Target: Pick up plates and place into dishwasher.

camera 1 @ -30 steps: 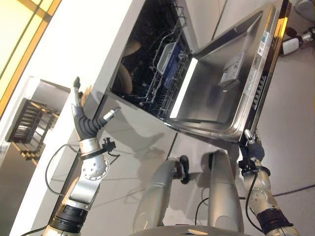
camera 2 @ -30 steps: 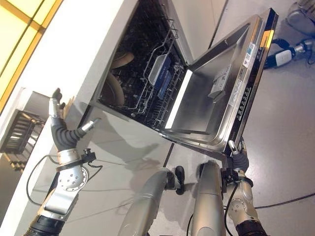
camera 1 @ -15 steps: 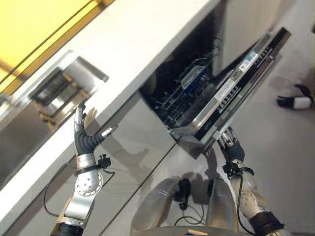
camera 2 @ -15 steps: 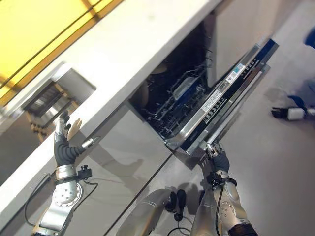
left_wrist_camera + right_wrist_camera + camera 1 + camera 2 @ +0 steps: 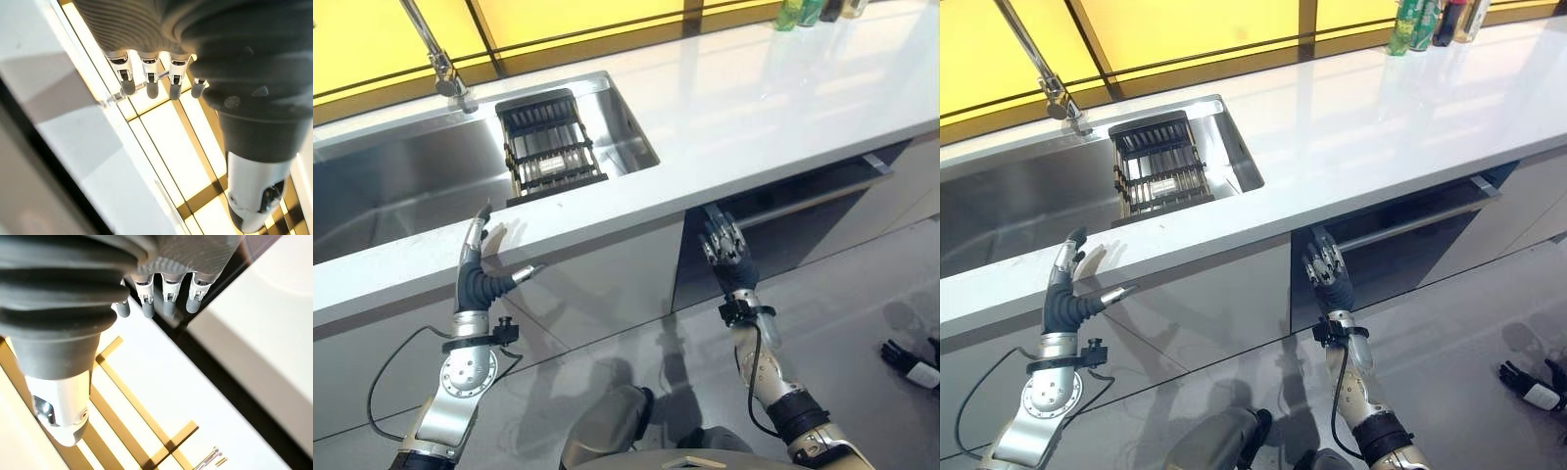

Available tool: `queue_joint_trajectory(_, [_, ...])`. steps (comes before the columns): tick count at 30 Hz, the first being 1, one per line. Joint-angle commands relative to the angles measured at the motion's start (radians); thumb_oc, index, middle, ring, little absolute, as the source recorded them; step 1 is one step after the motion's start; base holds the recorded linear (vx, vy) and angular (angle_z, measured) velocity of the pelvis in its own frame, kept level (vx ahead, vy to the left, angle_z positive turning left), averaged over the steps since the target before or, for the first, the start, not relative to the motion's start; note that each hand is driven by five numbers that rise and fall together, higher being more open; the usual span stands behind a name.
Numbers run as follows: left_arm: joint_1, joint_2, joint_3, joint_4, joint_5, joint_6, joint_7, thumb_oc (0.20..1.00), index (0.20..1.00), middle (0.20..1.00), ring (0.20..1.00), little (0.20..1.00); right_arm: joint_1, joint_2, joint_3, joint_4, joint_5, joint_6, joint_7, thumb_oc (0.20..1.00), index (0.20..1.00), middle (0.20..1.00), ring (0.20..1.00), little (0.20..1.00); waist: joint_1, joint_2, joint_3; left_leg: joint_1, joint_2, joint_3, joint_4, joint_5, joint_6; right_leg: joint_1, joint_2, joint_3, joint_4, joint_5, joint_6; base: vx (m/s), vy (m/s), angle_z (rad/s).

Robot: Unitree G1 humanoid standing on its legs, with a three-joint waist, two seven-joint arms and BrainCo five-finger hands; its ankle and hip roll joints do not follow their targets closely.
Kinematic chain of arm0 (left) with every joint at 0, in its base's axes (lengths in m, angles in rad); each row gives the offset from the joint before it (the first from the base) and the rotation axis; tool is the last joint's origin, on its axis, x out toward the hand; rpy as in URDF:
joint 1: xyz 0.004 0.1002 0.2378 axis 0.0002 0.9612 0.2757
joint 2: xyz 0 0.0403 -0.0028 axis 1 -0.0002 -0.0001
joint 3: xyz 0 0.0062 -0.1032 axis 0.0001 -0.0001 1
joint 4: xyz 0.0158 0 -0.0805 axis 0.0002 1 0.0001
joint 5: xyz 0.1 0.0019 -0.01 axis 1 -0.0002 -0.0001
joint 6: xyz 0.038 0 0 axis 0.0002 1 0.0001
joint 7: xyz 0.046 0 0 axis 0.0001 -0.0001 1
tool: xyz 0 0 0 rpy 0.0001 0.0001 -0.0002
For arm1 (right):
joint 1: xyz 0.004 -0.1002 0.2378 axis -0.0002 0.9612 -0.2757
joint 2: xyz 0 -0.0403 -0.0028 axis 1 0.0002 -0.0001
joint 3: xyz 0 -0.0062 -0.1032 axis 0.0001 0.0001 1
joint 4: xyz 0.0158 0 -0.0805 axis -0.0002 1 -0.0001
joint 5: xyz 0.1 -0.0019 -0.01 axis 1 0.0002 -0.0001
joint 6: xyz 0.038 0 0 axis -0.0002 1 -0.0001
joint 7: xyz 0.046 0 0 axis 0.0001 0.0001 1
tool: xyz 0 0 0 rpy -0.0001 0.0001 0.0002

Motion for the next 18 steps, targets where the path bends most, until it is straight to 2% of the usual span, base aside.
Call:
queue_joint_trajectory(1, [-0.038, 0.076, 0.037, -0.100, -0.037, -0.052, -0.023, 1.000, 1.000, 1.000, 1.000, 1.000, -0.087, 0.015, 0.026, -0.069, 0.010, -0.068, 0.016, 1.000, 1.000, 1.000, 1.000, 1.000, 0.045, -0.029, -0.022, 0.061, 0.025, -0.011, -0.156, 0.022, 0.042, 0.075, -0.085, 0.095, -0.158, 0.282, 0.096, -0.02, -0.129, 0.01])
queue_joint_trajectory(4, [-0.040, 0.078, 0.046, -0.104, -0.053, -0.058, -0.051, 1.000, 1.000, 1.000, 1.000, 1.000, -0.078, 0.015, 0.023, -0.088, -0.014, -0.060, -0.023, 1.000, 1.000, 1.000, 1.000, 1.000, 0.043, -0.043, -0.042, 0.100, 0.031, -0.024, -0.205, 0.030, 0.040, 0.114, -0.073, 0.090, -0.218, 0.299, 0.103, -0.02, -0.117, -0.08])
queue_joint_trajectory(9, [-0.041, 0.058, 0.049, -0.106, -0.057, -0.035, -0.042, 1.000, 1.000, 1.000, 1.000, 1.000, -0.028, -0.013, 0.047, -0.165, -0.245, -0.016, -0.193, 1.000, 1.000, 1.000, 1.000, 1.000, 0.021, -0.050, -0.076, 0.150, 0.054, -0.013, -0.282, 0.050, 0.031, 0.154, -0.067, 0.092, -0.309, 0.318, 0.117, -0.08, -0.096, -0.09])
queue_joint_trajectory(13, [-0.041, 0.035, 0.044, -0.105, -0.038, -0.018, -0.010, 1.000, 1.000, 1.000, 1.000, 1.000, 0.031, -0.058, 0.068, -0.283, -0.354, 0.025, -0.281, 1.000, 1.000, 1.000, 1.000, 1.000, -0.009, -0.055, -0.101, 0.179, 0.082, 0.007, -0.344, 0.076, 0.011, 0.183, -0.048, 0.108, -0.398, 0.319, 0.130, -0.13, -0.116, -0.31])
queue_joint_trajectory(15, [-0.047, 0.026, 0.042, -0.111, -0.026, -0.006, 0.013, 1.000, 1.000, 1.000, 1.000, 1.000, 0.060, -0.089, 0.068, -0.364, -0.367, 0.066, -0.298, 1.000, 1.000, 1.000, 1.000, 1.000, -0.026, -0.056, -0.114, 0.195, 0.098, 0.018, -0.376, 0.090, 0.000, 0.191, -0.040, 0.110, -0.426, 0.321, 0.136, -0.14, -0.106, -0.33])
queue_joint_trajectory(18, [-0.061, 0.018, 0.039, -0.110, -0.031, 0.007, 0.038, 1.000, 1.000, 1.000, 1.000, 1.000, 0.074, -0.127, 0.070, -0.471, -0.413, 0.071, -0.273, 1.000, 1.000, 1.000, 1.000, 1.000, -0.047, -0.057, -0.131, 0.210, 0.117, 0.031, -0.402, 0.102, -0.016, 0.201, -0.027, 0.109, -0.459, 0.316, 0.141, -0.14, -0.109, -0.20])
